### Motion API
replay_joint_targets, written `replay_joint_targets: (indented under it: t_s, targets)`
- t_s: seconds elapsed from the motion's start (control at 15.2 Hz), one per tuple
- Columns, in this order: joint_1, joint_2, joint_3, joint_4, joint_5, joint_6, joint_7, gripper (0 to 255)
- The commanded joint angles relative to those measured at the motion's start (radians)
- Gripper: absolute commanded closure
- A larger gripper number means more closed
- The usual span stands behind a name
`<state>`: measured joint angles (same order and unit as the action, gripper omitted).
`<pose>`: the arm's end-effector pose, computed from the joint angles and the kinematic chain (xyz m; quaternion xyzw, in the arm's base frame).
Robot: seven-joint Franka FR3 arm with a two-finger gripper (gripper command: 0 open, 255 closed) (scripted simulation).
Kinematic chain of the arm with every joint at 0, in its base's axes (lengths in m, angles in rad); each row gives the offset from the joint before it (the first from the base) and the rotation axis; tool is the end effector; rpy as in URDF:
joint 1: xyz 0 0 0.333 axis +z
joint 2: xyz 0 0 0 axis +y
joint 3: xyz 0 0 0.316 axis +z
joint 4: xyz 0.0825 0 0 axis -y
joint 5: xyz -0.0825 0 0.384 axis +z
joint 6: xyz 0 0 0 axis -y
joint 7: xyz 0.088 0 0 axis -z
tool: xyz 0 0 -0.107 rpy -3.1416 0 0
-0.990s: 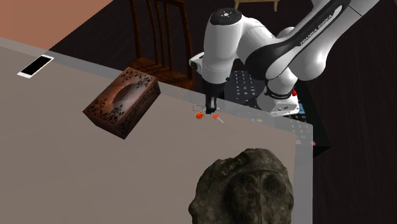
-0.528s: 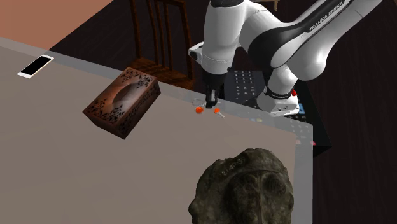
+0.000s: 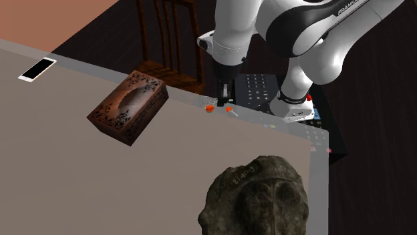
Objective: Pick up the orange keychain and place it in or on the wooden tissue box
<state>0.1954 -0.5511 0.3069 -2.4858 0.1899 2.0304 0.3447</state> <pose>0.3386 0.2052 0.4768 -0.9989 -0.0214 -0.0340 0.0224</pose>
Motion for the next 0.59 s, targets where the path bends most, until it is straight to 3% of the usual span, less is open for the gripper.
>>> replay_joint_targets:
  t_s: [0.0, 0.26, 0.53]
  targets:
    - [-0.001, -0.005, -0.004, 0.023, -0.003, -0.029, 0.0, 255]
    - [-0.004, -0.014, -0.012, 0.069, -0.008, -0.084, 0.002, 255]
    - [-0.047, 0.13, -0.031, 0.182, -0.051, -0.057, -0.031, 255]
